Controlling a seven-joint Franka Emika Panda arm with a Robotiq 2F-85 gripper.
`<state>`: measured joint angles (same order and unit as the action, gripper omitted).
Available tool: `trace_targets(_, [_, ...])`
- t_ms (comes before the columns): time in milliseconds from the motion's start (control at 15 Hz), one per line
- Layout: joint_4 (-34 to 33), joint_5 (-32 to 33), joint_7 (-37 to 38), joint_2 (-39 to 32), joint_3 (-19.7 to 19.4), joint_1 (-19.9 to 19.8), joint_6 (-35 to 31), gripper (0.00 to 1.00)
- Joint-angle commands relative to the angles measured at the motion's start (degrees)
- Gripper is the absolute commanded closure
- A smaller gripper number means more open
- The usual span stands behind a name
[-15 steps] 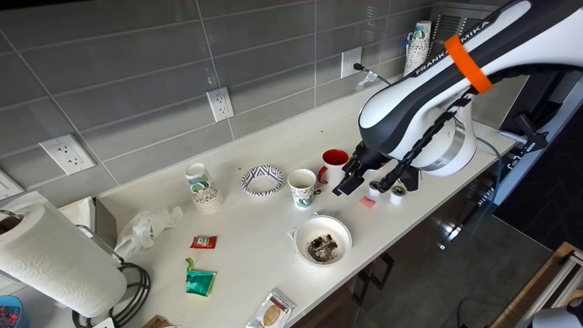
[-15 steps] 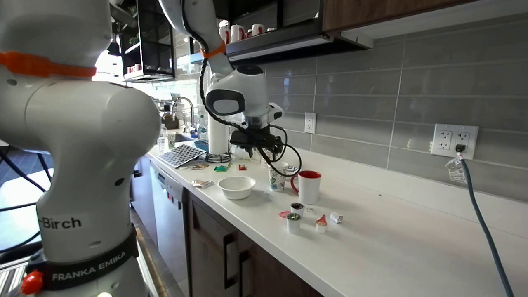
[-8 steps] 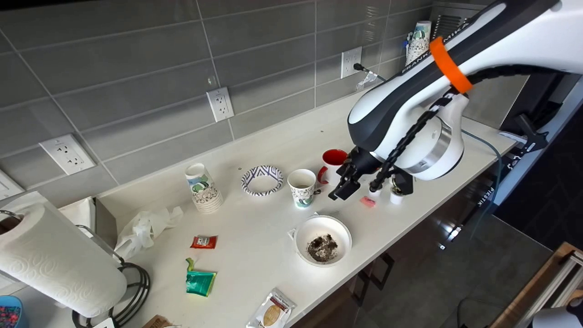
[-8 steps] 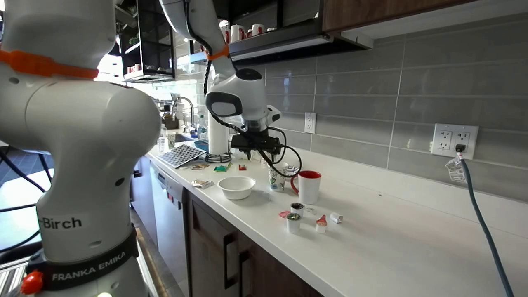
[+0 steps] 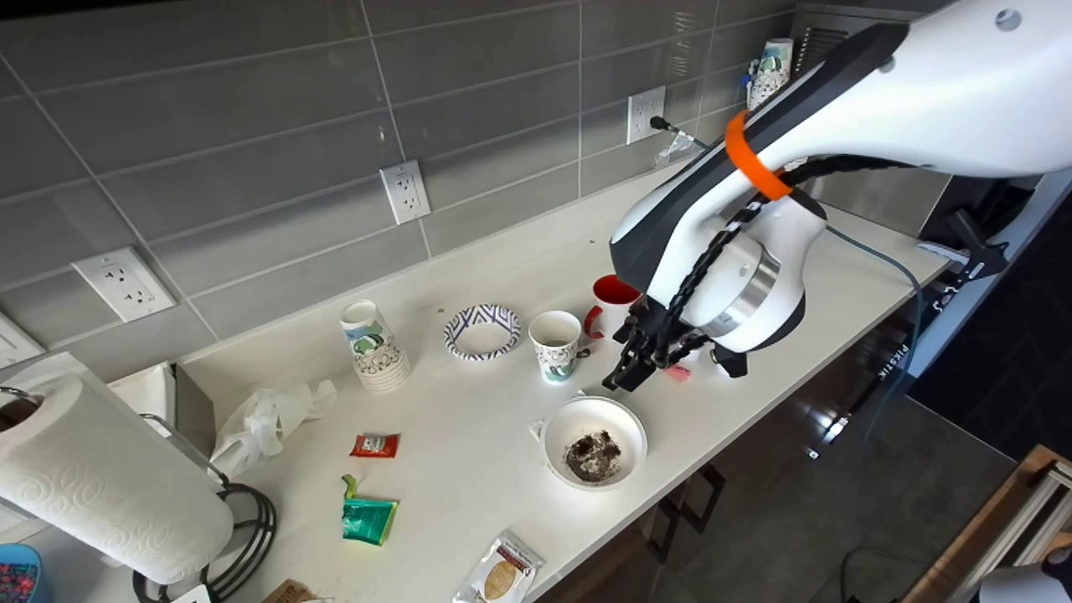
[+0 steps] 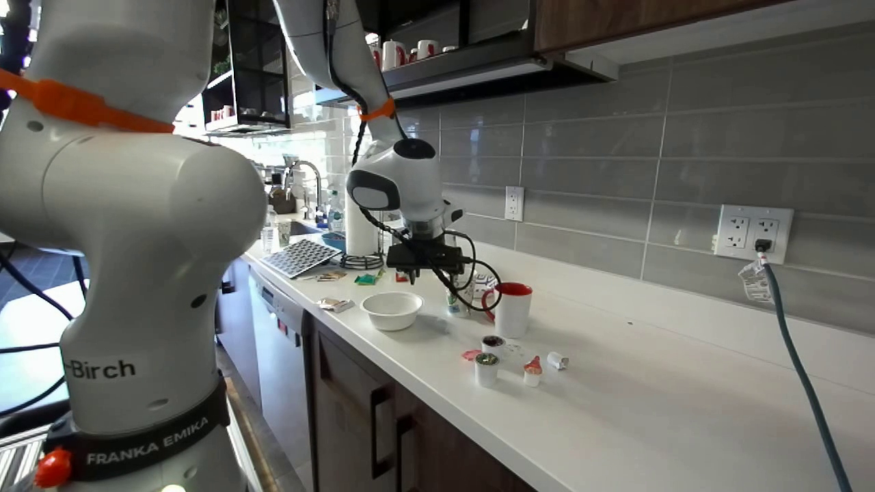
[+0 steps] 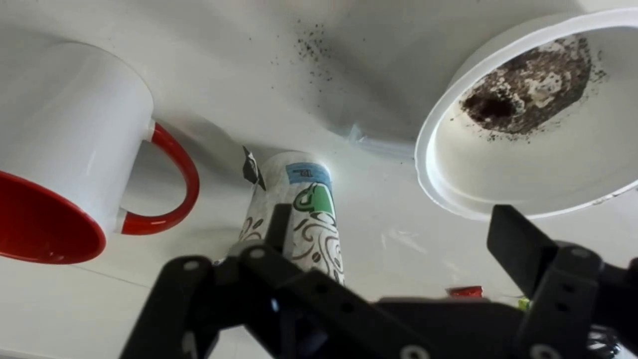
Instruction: Remove the tea bag from the paper cup and put it in the mug
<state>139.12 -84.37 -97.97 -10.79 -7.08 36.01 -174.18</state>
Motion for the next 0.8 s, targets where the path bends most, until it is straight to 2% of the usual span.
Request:
trace_targets(0, [-4.3, -5.6, -6.3, -5.7, 0.3, -0.9, -0.2, 0.00])
trace_targets(733, [-13.2, -18.8, -17.9, -14.1, -0.7, -3.2, 1.4, 0.00])
